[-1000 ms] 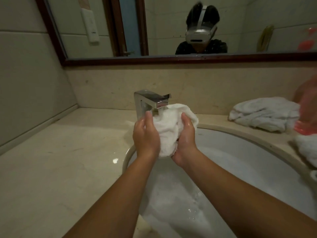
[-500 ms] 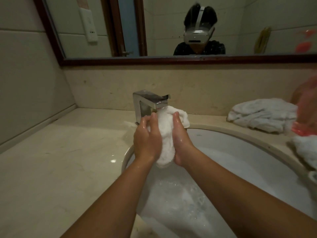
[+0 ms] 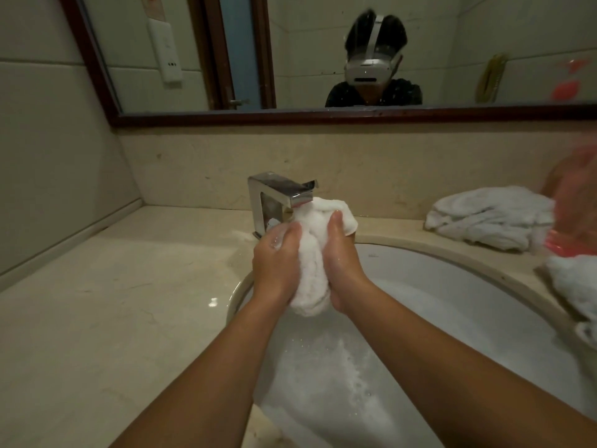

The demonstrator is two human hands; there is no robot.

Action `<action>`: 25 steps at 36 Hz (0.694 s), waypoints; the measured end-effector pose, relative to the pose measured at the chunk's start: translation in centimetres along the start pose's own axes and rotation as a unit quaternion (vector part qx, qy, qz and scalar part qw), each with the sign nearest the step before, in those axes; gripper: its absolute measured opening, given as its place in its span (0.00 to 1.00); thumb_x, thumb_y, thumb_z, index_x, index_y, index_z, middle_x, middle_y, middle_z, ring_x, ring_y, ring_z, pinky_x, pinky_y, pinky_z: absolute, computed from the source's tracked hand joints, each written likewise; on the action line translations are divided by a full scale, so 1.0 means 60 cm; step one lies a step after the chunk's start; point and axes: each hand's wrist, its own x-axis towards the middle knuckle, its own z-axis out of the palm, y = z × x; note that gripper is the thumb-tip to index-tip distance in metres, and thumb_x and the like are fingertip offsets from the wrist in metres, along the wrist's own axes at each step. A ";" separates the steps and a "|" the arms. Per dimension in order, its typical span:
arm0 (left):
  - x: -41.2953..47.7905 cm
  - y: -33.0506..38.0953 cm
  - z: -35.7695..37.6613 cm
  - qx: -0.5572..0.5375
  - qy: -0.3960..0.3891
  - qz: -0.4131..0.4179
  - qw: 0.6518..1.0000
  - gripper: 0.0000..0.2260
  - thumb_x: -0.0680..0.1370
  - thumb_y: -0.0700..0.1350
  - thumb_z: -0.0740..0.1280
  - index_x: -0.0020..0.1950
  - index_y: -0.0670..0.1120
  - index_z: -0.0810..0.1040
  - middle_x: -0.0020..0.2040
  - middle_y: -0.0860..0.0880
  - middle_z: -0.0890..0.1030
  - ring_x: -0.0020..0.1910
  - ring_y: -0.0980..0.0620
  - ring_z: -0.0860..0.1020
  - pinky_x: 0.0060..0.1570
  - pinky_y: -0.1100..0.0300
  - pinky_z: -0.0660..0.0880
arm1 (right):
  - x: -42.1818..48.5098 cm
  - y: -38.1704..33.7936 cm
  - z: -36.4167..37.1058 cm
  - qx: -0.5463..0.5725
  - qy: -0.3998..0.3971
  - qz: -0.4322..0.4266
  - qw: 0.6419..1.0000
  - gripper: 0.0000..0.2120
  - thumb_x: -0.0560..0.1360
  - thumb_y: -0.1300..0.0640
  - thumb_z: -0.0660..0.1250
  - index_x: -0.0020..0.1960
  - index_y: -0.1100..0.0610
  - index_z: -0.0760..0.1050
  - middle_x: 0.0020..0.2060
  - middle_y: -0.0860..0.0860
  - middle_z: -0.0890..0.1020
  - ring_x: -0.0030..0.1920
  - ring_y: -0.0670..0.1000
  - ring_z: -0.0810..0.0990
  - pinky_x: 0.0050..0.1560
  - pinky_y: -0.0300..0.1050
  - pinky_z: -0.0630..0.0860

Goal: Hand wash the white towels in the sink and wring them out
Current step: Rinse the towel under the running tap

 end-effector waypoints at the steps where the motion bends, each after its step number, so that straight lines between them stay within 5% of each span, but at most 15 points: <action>1: 0.003 -0.001 0.000 -0.005 0.006 -0.010 1.000 0.09 0.85 0.47 0.67 0.49 0.60 0.81 0.47 0.62 0.82 0.48 0.65 0.81 0.50 0.63 0.78 | 0.000 -0.001 -0.001 0.008 -0.002 0.000 1.000 0.40 0.68 0.18 0.52 0.67 0.42 0.77 0.56 0.52 0.87 0.57 0.57 0.86 0.65 0.60 0.81; 4: 0.003 0.007 -0.004 -0.042 0.030 -0.052 0.997 0.06 0.84 0.47 0.67 0.54 0.52 0.85 0.52 0.51 0.87 0.54 0.50 0.84 0.60 0.50 0.81 | -0.003 -0.004 -0.003 0.032 -0.004 0.014 0.999 0.34 0.77 0.23 0.55 0.63 0.48 0.81 0.53 0.54 0.88 0.55 0.57 0.87 0.63 0.59 0.82; 6: 0.006 0.010 -0.007 -0.069 0.053 -0.076 0.993 0.09 0.83 0.46 0.68 0.58 0.47 0.86 0.52 0.49 0.88 0.54 0.48 0.85 0.59 0.50 0.82 | -0.002 -0.001 -0.001 0.057 -0.003 0.023 0.998 0.36 0.72 0.23 0.60 0.61 0.50 0.83 0.50 0.55 0.90 0.53 0.58 0.89 0.62 0.60 0.83; 11: 0.013 0.012 -0.012 -0.123 0.081 -0.122 0.981 0.07 0.81 0.43 0.70 0.53 0.44 0.87 0.44 0.47 0.89 0.47 0.46 0.87 0.43 0.59 0.84 | -0.001 0.005 0.009 0.070 -0.030 0.028 0.997 0.35 0.70 0.24 0.64 0.63 0.49 0.82 0.50 0.54 0.90 0.53 0.58 0.89 0.61 0.60 0.83; 16: 0.020 0.008 -0.013 -0.146 0.081 -0.158 0.973 0.08 0.80 0.46 0.70 0.52 0.45 0.88 0.43 0.47 0.89 0.47 0.43 0.88 0.53 0.47 0.85 | -0.002 0.007 0.016 0.080 -0.015 0.024 0.996 0.35 0.68 0.26 0.65 0.69 0.43 0.76 0.55 0.52 0.88 0.53 0.56 0.89 0.55 0.58 0.85; 22: 0.031 0.001 -0.002 -0.149 0.070 -0.149 0.975 0.12 0.82 0.49 0.67 0.57 0.47 0.87 0.47 0.47 0.89 0.50 0.45 0.87 0.54 0.51 0.84 | -0.003 0.005 0.014 0.049 0.009 -0.026 0.998 0.32 0.73 0.28 0.64 0.71 0.43 0.75 0.58 0.50 0.87 0.57 0.55 0.87 0.64 0.59 0.82; 25: 0.031 -0.005 0.008 -0.144 0.058 -0.136 0.978 0.14 0.80 0.52 0.66 0.57 0.48 0.88 0.50 0.48 0.89 0.52 0.45 0.87 0.61 0.47 0.82 | -0.007 0.000 0.009 0.055 0.014 -0.051 0.997 0.28 0.76 0.31 0.66 0.71 0.45 0.75 0.55 0.49 0.87 0.55 0.52 0.86 0.59 0.50 0.83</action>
